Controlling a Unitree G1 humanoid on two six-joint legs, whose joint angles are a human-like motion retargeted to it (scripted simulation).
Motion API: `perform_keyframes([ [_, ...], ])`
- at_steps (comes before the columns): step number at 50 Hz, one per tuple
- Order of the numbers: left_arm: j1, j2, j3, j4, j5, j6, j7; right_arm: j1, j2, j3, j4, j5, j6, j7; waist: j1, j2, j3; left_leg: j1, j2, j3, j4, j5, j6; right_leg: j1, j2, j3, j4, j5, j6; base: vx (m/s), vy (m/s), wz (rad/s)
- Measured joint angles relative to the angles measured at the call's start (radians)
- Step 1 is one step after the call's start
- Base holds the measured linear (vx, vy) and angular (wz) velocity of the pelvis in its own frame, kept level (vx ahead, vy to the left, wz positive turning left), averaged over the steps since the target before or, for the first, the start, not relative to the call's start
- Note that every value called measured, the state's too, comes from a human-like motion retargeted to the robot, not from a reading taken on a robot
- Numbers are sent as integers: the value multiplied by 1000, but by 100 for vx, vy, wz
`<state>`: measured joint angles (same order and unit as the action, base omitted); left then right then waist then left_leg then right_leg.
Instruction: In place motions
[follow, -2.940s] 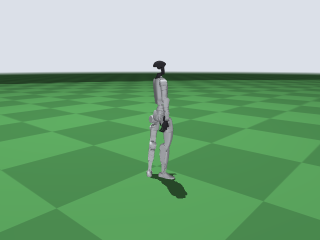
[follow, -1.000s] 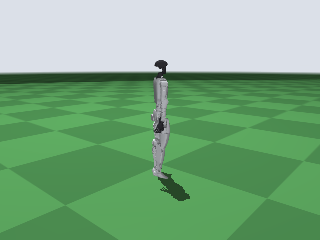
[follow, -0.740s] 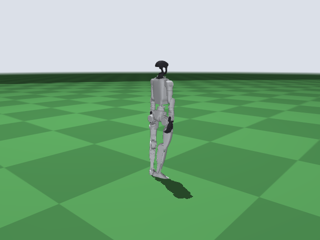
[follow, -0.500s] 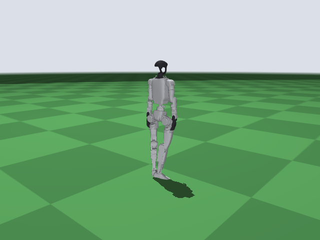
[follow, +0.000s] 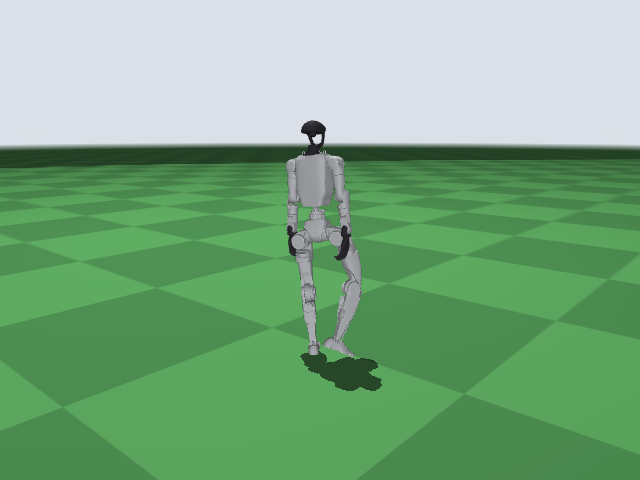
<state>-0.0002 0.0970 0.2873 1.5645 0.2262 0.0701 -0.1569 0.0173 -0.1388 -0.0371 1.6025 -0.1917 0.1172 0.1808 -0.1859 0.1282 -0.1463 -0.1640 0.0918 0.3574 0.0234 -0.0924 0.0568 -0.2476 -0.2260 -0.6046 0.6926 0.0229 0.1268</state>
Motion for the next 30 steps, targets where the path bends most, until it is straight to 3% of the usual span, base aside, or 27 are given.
perform_keyframes([
  [6, -25, 17, -22, -10, -14, -2, -8, 26, 19, 17, -3, -16, -7, 14, -129, -33, 52, 1, -79, -185, -4, 30, 9, 4, 155, 158, -375, -126, 61, -9, -26, 174],
  [7, -26, 18, -20, -11, -13, -2, -8, 31, 22, 21, -1, -25, -8, 12, -151, -52, 59, 16, -109, -214, -7, 33, 13, 18, 167, 185, -451, -129, 47, 6, -11, 189],
  [8, -25, 18, -19, -12, -10, -3, -6, 39, 23, 25, 0, -32, -9, 10, -160, -74, 66, 38, -138, -234, -10, 33, 16, 38, 178, 202, -523, -109, -11, 11, -8, 135],
  [10, -23, 24, -9, -8, -3, -1, -6, 56, 28, 37, 5, -47, -10, 19, -137, -136, 58, 89, -197, -232, -30, 36, 15, 82, 202, 325, -607, -94, -39, 20, -3, 14],
  [12, -15, 20, -5, 3, 14, 8, -6, 68, 30, 30, 16, -63, 1, 47, -17, -160, 24, 101, -209, -173, -44, 31, 12, 124, 133, 120, -619, -86, 6, 17, 1, -60],
  [15, 1, -25, -14, 30, -22, 1, 47, 70, 33, -14, -2, -99, 26, 59, 60, -158, 1, 94, -207, -191, -35, 29, 14, 143, 130, 91, -644, -77, 16, 5, 2, 24],
  [18, 34, -30, 11, 39, -89, -28, -4, 47, 36, 20, -46, -106, 15, 32, 6, -145, -6, 95, -214, -236, -34, 29, 17, 151, 144, 65, -656, -84, 1, -4, -2, 57],
  [20, 52, -35, 20, 44, -70, -7, -37, 30, 38, 38, -81, -100, 11, 20, -16, -127, -21, 82, -209, -247, -33, 33, 11, 144, 146, 71, -653, -90, 1, -7, 4, 28],
  [25, 50, -23, 15, 83, 0, 8, 60, -2, 59, 51, -165, -40, -24, 72, -28, -117, -24, 77, -209, -263, -35, 34, 6, 147, 149, 47, -657, -99, -2, -11, 5, 21],
  [30, 62, -14, 5, 63, 25, 16, 14, -14, 77, 58, -200, -18, -24, 96, -3, -130, -33, 73, -209, -267, -32, 31, -4, 143, 146, 53, -654, -104, -5, -10, 0, 7],
])
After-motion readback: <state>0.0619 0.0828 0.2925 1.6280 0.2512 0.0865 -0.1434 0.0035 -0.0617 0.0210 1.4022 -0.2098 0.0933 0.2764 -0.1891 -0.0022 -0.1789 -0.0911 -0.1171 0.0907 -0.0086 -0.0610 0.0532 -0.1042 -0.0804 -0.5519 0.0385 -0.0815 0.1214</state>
